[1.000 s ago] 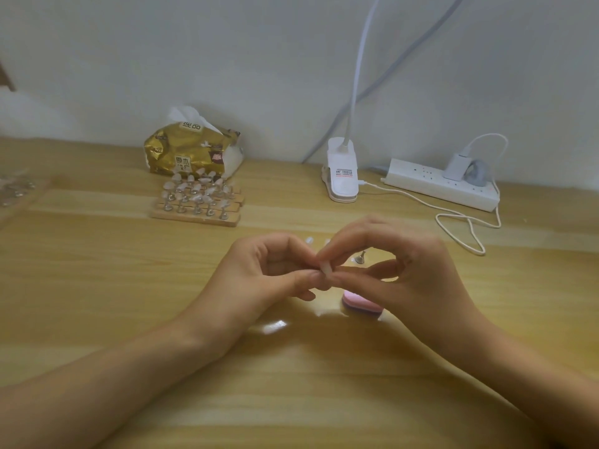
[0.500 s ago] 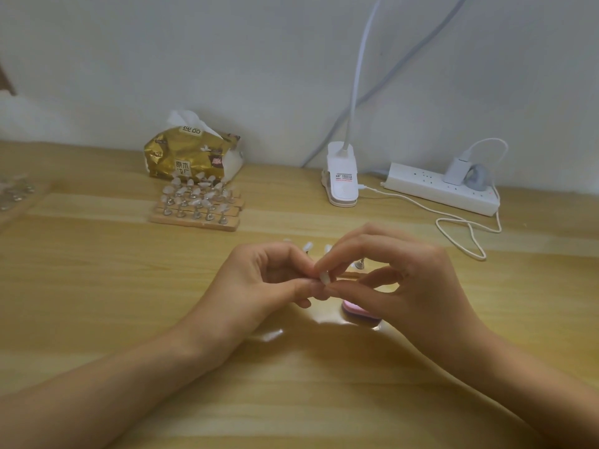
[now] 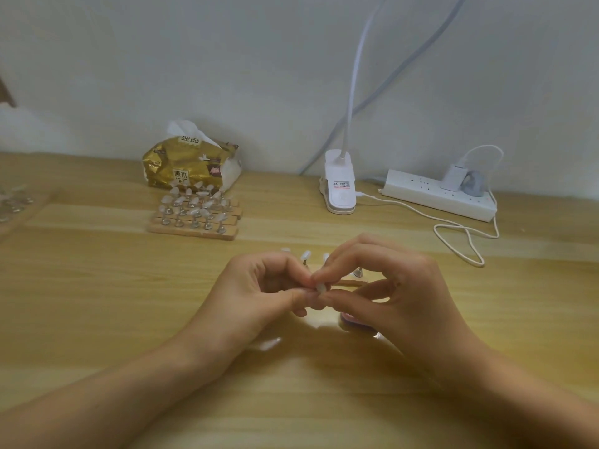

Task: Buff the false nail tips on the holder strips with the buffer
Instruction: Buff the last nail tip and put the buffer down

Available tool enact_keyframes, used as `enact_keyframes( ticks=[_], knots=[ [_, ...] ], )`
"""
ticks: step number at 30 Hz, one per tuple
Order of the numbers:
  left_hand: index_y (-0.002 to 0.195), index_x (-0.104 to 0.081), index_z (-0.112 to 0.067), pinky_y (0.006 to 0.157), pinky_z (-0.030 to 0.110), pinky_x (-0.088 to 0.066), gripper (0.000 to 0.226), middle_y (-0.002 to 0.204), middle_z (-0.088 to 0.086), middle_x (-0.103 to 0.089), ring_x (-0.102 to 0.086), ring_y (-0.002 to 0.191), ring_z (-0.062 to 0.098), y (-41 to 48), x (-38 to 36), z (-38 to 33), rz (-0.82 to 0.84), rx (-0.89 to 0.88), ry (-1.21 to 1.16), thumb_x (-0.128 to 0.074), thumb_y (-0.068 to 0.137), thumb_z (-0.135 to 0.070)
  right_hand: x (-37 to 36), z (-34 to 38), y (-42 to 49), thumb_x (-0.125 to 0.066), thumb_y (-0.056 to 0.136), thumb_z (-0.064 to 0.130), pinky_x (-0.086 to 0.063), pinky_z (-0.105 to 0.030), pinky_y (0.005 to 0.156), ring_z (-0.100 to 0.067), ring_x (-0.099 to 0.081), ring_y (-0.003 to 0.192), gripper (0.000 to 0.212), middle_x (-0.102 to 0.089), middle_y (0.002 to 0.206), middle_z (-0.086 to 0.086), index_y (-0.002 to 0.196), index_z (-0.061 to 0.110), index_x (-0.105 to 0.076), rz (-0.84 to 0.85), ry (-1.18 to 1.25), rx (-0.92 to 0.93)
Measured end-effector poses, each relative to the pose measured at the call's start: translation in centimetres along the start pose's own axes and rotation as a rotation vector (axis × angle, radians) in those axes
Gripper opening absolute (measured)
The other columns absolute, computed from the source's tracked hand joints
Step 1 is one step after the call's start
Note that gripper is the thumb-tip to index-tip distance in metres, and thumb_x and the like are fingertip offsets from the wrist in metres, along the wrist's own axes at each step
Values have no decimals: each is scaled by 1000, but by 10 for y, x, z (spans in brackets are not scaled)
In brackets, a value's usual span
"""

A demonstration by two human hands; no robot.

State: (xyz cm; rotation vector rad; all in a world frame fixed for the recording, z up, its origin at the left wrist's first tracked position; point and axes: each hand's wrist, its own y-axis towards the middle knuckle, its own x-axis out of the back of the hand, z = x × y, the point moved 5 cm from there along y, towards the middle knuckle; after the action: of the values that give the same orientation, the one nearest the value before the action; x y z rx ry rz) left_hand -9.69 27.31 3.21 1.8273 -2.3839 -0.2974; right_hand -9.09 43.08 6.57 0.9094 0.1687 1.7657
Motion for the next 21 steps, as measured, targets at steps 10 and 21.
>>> enact_keyframes(
  ticks=[10,21],
  knots=[
    [73,-74,-19,62,14,-49,9,75,0,-74,-63,68,8,-1,-1,-2,2,10,27,-81,68,-16,-2,-5,-1,-83,76,16,-61,-32,62,-16,-68,94,16,-68,93,7,89,20,-74,55,185,-134],
    [73,-72,-14,73,20,-54,7,75,4,-74,-72,76,14,-3,-3,-2,62,-42,85,-78,72,-16,-11,-5,0,-79,77,14,-54,-21,58,-13,-68,79,13,-69,79,0,71,18,-67,47,363,-247]
  ],
)
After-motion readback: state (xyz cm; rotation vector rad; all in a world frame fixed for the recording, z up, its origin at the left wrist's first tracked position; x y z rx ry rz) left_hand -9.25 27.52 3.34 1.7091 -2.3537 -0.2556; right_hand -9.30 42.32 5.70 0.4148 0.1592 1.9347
